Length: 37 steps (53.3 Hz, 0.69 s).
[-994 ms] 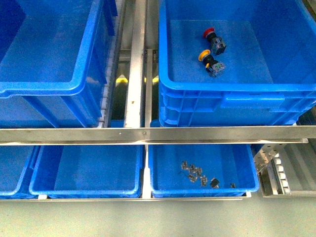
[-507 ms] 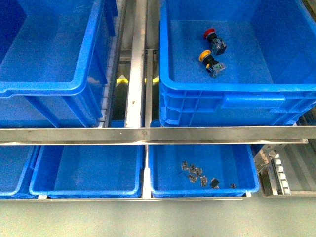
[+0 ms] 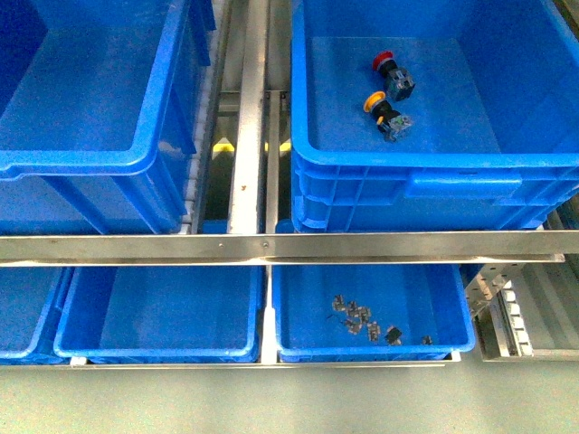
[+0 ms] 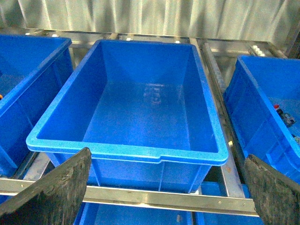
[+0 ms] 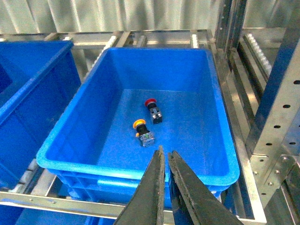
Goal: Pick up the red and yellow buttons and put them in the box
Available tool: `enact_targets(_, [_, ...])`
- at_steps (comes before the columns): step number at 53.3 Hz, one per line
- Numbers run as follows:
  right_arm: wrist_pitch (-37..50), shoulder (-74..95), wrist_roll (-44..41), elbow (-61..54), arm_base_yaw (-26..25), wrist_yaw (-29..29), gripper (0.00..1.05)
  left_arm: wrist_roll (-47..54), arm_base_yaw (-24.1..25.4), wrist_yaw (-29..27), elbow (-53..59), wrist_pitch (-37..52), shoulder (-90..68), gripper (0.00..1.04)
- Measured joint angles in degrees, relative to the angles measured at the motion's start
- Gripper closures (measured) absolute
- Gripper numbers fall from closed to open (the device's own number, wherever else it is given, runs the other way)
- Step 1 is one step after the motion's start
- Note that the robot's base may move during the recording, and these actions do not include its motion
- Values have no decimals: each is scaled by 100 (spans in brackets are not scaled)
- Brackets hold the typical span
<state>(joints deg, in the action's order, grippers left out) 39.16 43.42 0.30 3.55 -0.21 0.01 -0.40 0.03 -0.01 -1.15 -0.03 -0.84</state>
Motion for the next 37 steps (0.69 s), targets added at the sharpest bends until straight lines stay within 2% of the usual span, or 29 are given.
enact_targets(5, [179,-107,0,-223,0,2,101,0,0,0,0,0,0,8])
enact_targets(37, [-1759,-2181,0,-232,9,0,101,0,0,0,0,0,0,8])
